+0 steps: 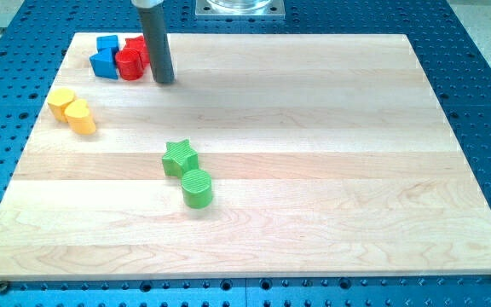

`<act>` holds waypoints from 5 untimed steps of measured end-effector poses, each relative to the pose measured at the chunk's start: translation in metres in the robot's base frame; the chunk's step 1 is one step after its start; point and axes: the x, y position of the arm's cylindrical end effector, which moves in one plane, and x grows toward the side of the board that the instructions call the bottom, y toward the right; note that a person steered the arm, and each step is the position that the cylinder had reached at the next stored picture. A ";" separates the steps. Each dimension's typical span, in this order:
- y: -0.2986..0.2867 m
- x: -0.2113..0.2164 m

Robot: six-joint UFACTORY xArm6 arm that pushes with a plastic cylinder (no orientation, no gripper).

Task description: Separate the green star from the green circle

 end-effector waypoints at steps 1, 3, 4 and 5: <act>-0.034 -0.001; 0.046 0.054; 0.040 0.059; 0.040 0.059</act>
